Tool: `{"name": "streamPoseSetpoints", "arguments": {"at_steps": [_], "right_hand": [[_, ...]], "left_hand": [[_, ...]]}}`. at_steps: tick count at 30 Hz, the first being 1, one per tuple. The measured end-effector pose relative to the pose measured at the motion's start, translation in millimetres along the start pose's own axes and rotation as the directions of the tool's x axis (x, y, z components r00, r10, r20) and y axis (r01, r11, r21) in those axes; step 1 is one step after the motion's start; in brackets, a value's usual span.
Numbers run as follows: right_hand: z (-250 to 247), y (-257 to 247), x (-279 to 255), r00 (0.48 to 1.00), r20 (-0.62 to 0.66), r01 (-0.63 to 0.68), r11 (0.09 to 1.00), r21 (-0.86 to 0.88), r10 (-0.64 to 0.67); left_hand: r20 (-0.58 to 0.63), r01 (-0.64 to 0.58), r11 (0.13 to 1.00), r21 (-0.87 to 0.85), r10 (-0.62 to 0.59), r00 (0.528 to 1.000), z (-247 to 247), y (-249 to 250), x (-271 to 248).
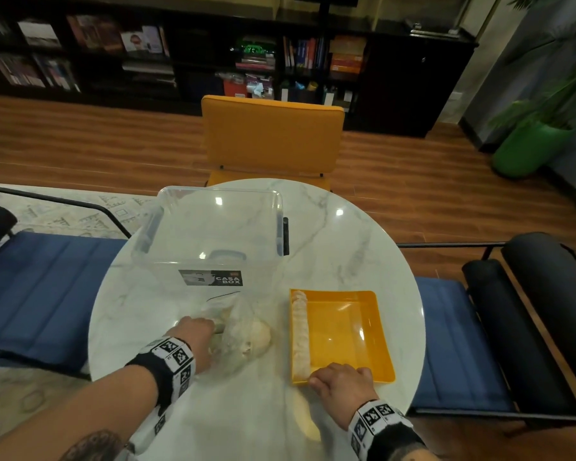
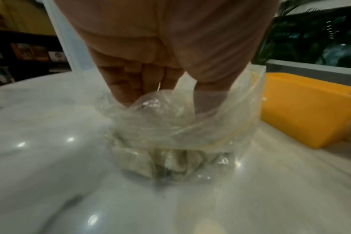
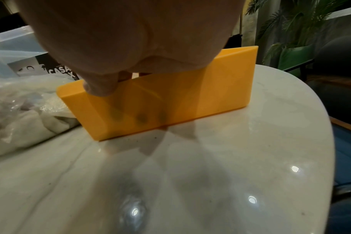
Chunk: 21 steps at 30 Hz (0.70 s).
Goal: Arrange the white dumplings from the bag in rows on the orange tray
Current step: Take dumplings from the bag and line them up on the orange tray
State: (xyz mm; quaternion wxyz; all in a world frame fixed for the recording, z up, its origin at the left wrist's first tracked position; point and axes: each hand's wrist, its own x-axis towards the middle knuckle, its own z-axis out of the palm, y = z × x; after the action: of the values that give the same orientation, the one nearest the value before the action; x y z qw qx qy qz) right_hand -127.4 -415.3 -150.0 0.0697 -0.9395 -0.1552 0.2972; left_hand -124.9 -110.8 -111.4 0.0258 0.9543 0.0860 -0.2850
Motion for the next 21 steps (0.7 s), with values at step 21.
{"name": "streamPoseSetpoints", "arguments": {"at_steps": [21], "right_hand": [[1.9,4.8,5.3,0.999,0.013,0.039,0.999,-0.020,-0.038]], "left_hand": [[-0.133,-0.001,0.361,-0.933,-0.342,0.930,12.7,-11.4,19.3]]}}
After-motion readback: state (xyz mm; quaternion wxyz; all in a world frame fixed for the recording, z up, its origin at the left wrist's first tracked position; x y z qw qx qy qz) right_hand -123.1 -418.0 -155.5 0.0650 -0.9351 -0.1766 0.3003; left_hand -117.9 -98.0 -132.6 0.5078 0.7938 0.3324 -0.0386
